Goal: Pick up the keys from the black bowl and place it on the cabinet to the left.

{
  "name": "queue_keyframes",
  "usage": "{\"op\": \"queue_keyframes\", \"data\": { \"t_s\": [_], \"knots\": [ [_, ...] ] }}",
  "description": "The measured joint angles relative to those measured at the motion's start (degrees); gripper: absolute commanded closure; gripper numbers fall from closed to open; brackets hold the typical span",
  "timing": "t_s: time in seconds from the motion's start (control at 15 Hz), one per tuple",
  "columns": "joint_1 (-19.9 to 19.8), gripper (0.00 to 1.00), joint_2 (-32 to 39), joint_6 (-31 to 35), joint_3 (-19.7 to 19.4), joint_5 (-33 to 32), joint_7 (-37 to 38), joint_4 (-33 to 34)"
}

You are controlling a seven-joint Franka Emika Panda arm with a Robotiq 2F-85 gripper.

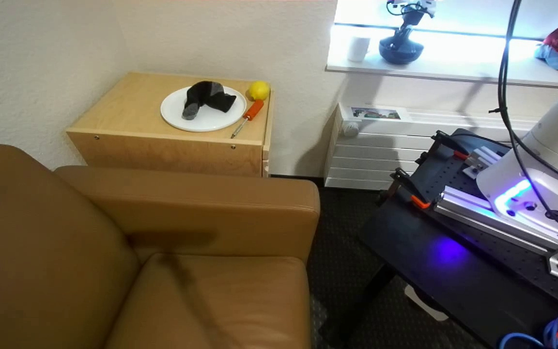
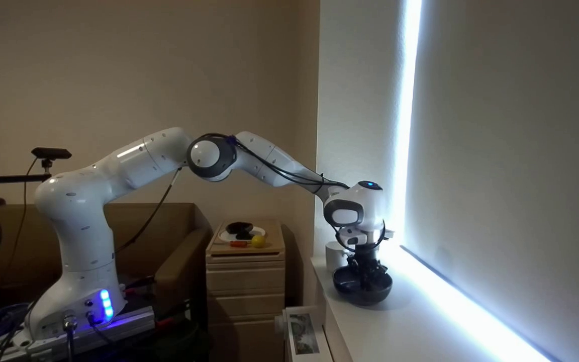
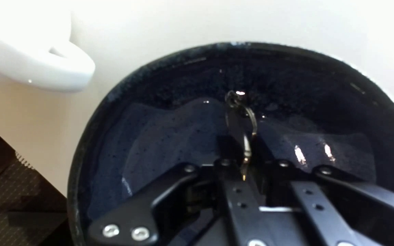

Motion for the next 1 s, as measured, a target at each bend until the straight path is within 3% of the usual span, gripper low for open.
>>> {"op": "queue_keyframes", "data": {
  "t_s": [0.53, 1.0],
  "knots": [
    [-0.19, 0.97, -1.37, -1.06, -0.09, -0.24, -8.03, -0.17],
    [-1.61, 0.97, -15.22, -10.57, -1.26, -3.11, -27.30, -6.52]
  ]
}}
